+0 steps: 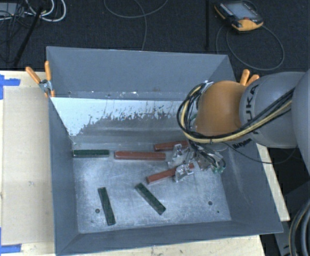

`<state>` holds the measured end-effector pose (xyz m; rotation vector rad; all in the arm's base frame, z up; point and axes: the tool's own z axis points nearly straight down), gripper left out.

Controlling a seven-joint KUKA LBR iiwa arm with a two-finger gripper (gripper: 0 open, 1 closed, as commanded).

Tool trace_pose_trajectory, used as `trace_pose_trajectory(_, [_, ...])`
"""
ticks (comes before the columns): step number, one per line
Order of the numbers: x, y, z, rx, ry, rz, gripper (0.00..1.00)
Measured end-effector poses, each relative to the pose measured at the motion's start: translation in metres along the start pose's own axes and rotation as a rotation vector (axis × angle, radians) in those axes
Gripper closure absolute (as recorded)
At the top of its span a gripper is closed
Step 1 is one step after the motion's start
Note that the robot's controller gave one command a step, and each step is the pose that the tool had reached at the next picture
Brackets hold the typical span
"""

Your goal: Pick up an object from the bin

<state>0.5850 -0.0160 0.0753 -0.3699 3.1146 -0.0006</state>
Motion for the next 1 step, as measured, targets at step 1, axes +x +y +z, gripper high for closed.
trace_pose_trajectory(1, [-0.0235, -0.0017, -0.1549, 0.001, -0.004, -0.045, 1.0])
